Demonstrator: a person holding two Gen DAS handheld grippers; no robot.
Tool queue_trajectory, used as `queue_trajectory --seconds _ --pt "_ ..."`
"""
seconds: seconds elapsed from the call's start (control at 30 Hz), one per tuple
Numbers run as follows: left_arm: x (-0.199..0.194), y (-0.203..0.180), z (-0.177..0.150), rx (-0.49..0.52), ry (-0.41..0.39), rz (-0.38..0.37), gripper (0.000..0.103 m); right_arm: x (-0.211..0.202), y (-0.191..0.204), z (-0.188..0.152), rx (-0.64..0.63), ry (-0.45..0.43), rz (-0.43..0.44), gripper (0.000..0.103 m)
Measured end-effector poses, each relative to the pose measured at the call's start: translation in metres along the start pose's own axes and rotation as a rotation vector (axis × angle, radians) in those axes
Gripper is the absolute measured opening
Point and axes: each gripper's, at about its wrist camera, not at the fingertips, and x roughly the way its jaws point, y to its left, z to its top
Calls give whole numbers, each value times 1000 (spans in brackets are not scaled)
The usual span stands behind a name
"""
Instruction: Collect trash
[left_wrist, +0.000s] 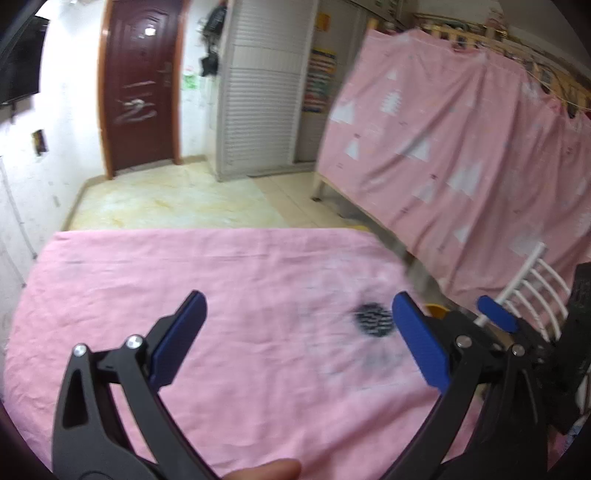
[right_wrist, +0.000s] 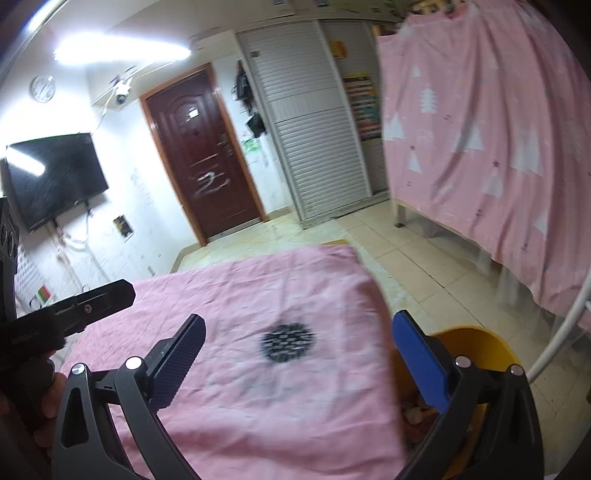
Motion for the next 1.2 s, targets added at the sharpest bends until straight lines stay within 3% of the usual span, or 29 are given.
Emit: queue_trajectory --seconds 0.27,0.47,1.2 --pt "-12 60 -21 -61 -35 140 96 16 48 -10 -60 14 84 94" --pt "-15 87 -34 -94 -40 199 96 21 73 -12 -100 6 121 94" --pt "-11 103 -45 -125 -28 222 96 25 86 -14 -130 3 143 94"
